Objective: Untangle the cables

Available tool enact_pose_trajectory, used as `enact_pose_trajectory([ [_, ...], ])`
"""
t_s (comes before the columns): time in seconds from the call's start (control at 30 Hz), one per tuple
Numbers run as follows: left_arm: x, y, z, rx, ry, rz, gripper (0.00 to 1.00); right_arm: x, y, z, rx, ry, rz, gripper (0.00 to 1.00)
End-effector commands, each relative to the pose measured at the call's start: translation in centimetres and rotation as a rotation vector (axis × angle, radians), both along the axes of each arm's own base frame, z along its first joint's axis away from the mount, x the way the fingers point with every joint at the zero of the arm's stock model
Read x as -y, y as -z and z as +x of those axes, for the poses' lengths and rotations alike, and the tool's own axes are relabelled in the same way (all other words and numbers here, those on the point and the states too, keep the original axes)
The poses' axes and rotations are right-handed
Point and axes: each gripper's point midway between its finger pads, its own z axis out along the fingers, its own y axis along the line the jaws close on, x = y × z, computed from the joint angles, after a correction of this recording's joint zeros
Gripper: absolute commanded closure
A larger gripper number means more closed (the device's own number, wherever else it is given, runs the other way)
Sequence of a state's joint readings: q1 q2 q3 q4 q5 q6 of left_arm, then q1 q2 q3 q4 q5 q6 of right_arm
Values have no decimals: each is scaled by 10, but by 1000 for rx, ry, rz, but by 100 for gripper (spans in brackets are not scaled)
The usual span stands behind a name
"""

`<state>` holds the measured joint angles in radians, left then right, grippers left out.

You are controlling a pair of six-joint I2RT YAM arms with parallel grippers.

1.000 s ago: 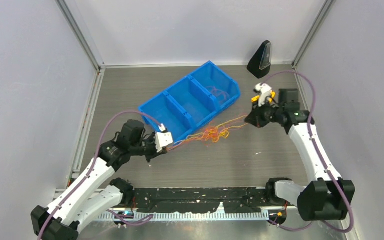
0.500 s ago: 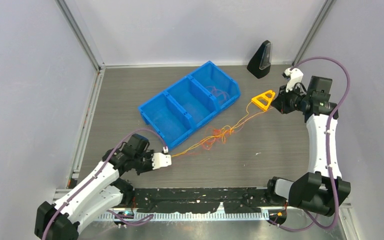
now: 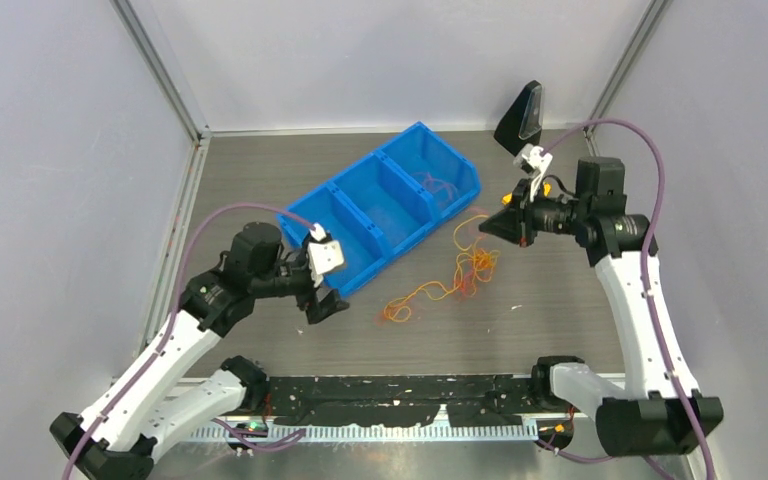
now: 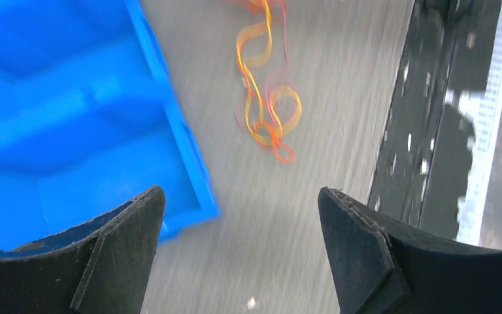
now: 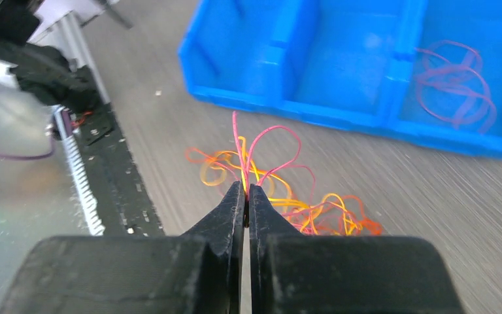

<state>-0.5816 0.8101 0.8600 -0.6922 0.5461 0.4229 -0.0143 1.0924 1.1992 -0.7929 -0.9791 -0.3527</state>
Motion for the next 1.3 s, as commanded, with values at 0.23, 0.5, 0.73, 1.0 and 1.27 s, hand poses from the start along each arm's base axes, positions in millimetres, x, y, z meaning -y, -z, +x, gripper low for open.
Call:
enact_pose_trajectory([
  [0.23,114,-111,30,-26,-19,-341,13,-64,-20,-51,16,-202,108,95],
  [0.5,169,-98,11,-155,109,-365,23,-80,-11,-55,-16,-230,126,95],
  [0.73,172,-90,9,-218,109,-350,100,-73,18,-36,-9,-144,31,93],
  [1.0,132,-109,51,-377,-50,-515,100,-74,82,-8,-112,-71,-74,2],
  [1.27,123,-82,74,-547,-139,-581,100,-115,130,-2,-70,-82,-117,4],
])
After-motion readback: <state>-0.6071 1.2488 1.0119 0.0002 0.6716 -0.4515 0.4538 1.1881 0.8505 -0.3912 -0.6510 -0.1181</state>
